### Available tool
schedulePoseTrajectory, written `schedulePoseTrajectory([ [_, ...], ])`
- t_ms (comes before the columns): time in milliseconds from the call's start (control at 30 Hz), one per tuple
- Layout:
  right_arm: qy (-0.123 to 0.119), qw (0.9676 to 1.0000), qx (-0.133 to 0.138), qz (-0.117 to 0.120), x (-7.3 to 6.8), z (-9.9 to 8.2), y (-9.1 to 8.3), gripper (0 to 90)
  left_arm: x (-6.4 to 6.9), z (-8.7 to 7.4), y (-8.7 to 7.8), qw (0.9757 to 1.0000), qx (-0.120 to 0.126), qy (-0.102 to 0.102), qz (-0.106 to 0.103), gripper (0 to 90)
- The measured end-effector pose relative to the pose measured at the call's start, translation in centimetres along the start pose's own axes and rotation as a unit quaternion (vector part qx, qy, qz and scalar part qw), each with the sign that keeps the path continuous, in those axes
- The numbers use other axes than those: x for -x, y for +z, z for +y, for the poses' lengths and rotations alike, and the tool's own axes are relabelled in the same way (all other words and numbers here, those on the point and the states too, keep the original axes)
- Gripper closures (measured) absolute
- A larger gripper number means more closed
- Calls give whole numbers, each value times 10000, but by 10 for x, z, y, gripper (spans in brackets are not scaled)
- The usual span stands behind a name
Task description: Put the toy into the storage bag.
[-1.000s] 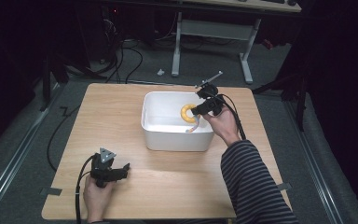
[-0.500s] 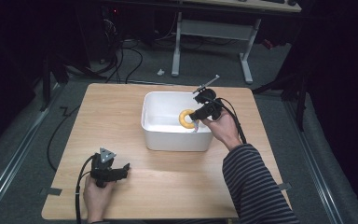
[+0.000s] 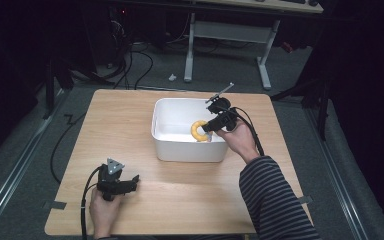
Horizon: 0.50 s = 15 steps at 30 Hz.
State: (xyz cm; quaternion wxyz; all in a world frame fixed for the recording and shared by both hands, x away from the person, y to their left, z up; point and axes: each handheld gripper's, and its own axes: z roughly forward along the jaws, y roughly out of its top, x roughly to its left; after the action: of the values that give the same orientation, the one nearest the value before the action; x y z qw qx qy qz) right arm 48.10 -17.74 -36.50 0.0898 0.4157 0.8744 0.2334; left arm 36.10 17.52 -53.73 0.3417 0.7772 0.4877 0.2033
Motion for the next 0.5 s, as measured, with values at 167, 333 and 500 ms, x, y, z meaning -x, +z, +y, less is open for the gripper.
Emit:
schedulePoseTrajectory([
  [167,183,9995,177,211,3,-1,-5,566,0,0,0,10000,0,-1,0,156],
  [333,185,9995,247,4,5,-7,-9,533,0,0,0,10000,1,-4,2,156],
  [500,239,9989,385,-78,11,-17,-17,521,0,0,0,10000,1,-4,2,156],
])
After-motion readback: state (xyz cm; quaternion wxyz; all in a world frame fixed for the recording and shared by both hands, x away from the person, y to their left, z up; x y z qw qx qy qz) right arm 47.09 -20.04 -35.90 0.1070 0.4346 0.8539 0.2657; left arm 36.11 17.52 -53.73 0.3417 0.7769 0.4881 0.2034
